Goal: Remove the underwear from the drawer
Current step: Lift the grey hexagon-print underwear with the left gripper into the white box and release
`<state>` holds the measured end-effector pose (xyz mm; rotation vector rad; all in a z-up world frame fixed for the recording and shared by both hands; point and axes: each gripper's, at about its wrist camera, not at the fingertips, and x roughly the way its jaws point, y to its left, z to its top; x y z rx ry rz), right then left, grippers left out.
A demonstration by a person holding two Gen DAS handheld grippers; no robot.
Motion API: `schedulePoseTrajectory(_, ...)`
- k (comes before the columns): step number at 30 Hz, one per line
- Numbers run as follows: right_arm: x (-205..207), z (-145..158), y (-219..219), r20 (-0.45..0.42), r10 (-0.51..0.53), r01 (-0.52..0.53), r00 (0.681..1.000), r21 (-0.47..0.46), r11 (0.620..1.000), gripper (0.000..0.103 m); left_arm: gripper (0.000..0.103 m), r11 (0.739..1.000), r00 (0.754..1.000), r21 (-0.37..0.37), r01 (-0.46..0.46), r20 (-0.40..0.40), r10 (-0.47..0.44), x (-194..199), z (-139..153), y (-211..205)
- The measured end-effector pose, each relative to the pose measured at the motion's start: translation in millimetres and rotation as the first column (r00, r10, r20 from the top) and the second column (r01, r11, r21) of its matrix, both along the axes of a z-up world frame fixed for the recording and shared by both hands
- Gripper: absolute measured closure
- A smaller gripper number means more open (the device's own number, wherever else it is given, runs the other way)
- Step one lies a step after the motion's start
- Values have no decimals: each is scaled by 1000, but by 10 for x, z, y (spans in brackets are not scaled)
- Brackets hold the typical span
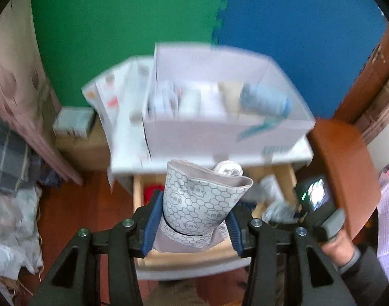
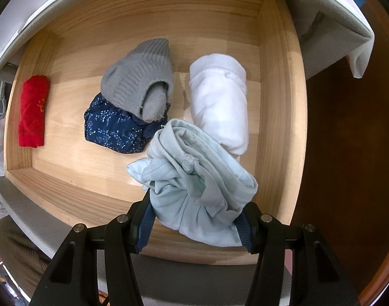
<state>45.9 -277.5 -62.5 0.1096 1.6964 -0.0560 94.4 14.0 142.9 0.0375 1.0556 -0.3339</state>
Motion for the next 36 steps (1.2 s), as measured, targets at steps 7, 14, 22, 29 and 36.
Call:
schedulePoseTrajectory(7,-28,57,-3,30,-7,7,1000,-8,1000,50,56,998,986,-10,-67,153,68,389,603,-24)
schedulePoseTrajectory(14,-68,135,-16,60,-25,25,998,-8,1000,50,56,996,985,-1,-91,146,90,923,559,-249)
schedulePoseTrajectory(22,-120,219,27,81,-5,6,997,-11,1000,50,56,994,993,65,-87,87,81,1355,162,-537)
schedulePoseTrajectory(29,-142,246,5,80,-18,18,997,3,1000,50,55,989,995,117,-85,64,78,1419,-149,-622)
schedulePoseTrajectory(36,-107,244,-78,71,-30,29,997,14,999,50,50,987,993,108,-115,31,112,1464,-237,-585)
